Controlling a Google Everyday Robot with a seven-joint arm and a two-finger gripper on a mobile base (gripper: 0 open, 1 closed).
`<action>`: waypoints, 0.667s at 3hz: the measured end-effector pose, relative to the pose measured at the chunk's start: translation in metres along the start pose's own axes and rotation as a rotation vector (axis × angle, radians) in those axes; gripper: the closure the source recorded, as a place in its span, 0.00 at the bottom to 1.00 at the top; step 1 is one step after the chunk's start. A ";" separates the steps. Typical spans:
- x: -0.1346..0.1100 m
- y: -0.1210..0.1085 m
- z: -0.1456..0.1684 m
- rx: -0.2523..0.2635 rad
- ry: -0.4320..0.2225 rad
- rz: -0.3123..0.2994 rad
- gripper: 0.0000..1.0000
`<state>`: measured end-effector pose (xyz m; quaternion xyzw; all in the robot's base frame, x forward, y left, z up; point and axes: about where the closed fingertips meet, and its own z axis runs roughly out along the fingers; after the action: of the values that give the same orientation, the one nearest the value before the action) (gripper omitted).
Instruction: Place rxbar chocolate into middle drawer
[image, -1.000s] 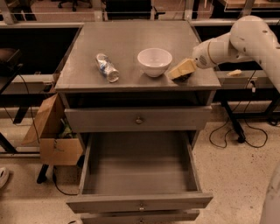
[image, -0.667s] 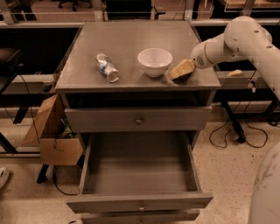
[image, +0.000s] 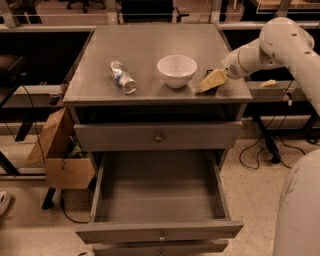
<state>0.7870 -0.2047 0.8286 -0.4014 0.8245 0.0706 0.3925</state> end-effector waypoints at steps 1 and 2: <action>0.005 0.001 -0.005 -0.023 -0.015 -0.020 0.42; 0.003 0.001 -0.009 -0.029 -0.023 -0.024 0.65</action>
Offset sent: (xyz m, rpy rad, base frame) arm -0.0222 -0.0165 0.0101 0.0665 -0.0598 0.1102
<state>0.7797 -0.2097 0.8322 -0.4163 0.8139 0.0825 0.3968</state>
